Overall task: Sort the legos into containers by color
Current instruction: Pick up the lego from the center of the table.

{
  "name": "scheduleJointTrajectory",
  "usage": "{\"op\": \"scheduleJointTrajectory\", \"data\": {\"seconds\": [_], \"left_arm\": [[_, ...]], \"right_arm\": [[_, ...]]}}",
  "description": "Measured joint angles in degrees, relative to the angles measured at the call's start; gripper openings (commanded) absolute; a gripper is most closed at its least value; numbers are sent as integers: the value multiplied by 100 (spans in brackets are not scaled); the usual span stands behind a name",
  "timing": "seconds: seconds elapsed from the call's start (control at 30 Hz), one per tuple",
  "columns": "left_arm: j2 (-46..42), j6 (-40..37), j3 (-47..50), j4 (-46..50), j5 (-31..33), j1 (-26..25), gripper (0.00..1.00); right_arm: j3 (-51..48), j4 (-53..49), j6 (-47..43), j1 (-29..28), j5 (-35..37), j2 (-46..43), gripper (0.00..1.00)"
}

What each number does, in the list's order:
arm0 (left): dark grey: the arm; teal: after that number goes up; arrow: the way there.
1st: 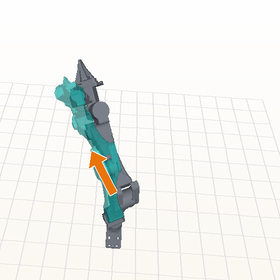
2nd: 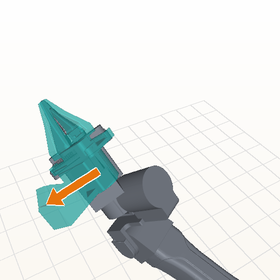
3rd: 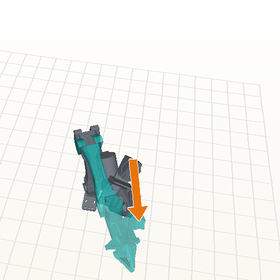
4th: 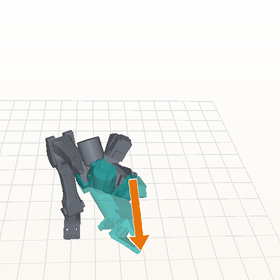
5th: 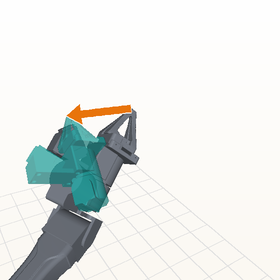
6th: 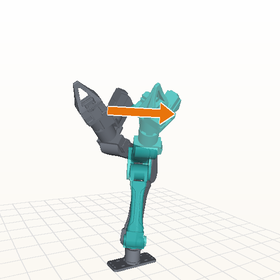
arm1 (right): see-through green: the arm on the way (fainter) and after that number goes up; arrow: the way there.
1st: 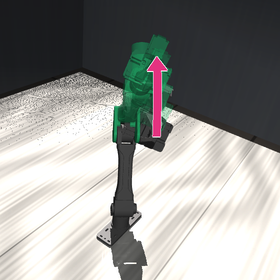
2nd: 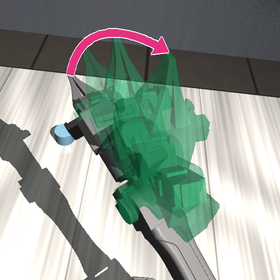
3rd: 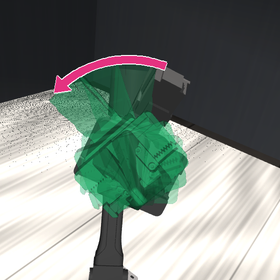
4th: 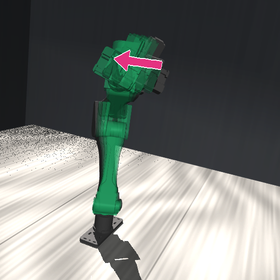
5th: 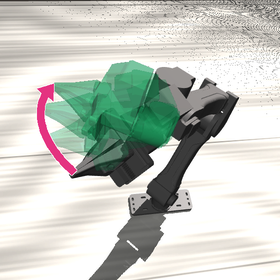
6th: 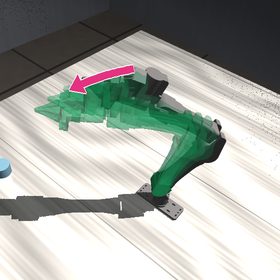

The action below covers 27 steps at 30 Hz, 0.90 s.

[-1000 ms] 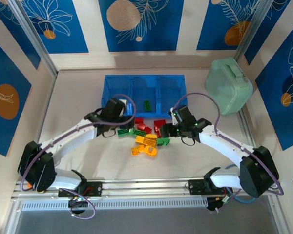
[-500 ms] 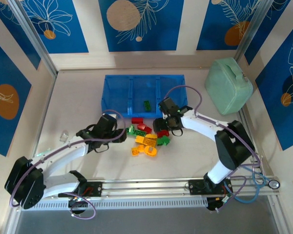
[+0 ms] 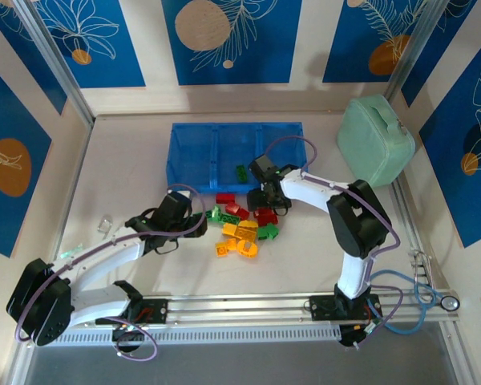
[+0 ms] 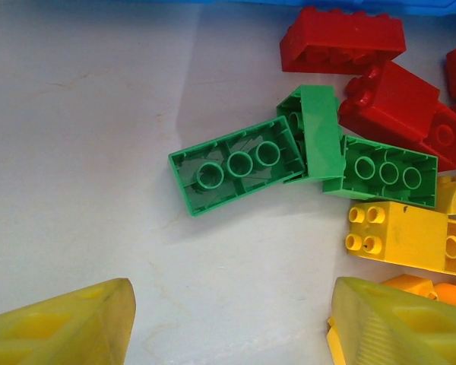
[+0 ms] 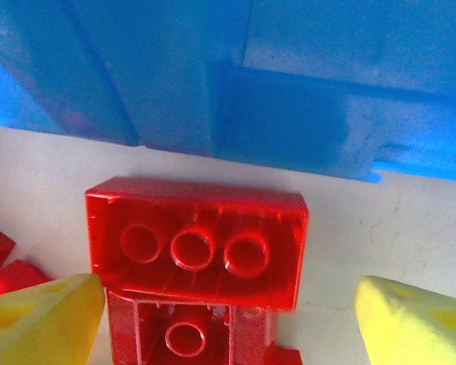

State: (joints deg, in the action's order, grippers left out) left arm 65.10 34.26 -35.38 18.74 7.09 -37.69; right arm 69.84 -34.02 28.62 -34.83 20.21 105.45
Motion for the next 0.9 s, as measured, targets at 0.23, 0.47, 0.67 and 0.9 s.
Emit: {"op": "scheduleJointTrajectory", "data": {"seconds": [0.23,0.47,0.67,0.9], "left_arm": [[-52,-2,22,2,50,-7,69],[-79,-2,22,2,72,-7,69],[-79,-2,22,2,72,-7,69],[-79,-4,22,2,90,-7,69]], "right_arm": [[258,48,39,4,33,356,84],[260,76,17,24,37,494,70],[260,96,-2,28,39,494,59],[260,173,-31,-9,39,494,57]]}}
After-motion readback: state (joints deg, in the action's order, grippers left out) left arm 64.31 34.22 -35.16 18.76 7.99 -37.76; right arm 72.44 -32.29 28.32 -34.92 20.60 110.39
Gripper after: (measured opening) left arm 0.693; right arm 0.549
